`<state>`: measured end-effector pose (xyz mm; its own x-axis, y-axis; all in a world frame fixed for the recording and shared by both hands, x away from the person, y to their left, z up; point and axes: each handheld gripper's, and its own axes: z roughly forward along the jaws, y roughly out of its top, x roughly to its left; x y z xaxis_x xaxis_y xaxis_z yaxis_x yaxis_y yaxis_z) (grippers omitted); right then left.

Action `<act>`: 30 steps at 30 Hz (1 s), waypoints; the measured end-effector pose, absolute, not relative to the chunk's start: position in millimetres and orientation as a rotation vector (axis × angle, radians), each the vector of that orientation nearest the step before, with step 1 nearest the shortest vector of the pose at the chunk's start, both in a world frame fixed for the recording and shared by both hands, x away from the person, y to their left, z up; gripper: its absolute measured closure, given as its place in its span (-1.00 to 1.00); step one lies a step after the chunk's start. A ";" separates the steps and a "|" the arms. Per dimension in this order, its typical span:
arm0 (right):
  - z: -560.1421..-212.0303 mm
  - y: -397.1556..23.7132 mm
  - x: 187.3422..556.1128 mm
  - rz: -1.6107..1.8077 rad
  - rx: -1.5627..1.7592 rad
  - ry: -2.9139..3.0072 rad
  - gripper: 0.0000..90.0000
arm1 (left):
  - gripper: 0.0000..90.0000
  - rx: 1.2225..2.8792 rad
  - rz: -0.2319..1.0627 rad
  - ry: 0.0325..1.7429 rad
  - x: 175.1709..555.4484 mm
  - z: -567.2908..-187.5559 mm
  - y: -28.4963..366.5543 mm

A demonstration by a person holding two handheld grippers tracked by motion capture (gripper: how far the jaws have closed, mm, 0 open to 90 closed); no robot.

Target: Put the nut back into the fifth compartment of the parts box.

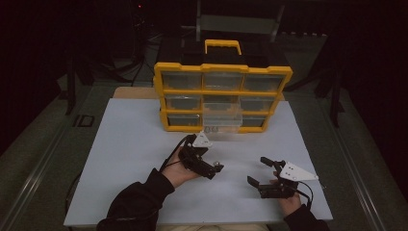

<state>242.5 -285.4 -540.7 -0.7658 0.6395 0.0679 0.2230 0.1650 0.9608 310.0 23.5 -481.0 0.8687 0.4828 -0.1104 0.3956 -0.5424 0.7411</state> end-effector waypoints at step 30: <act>-541.4 -286.1 242.9 1.629 0.828 2.101 -0.77 | 0.04 2.397 0.180 0.551 325.0 -545.6 3.9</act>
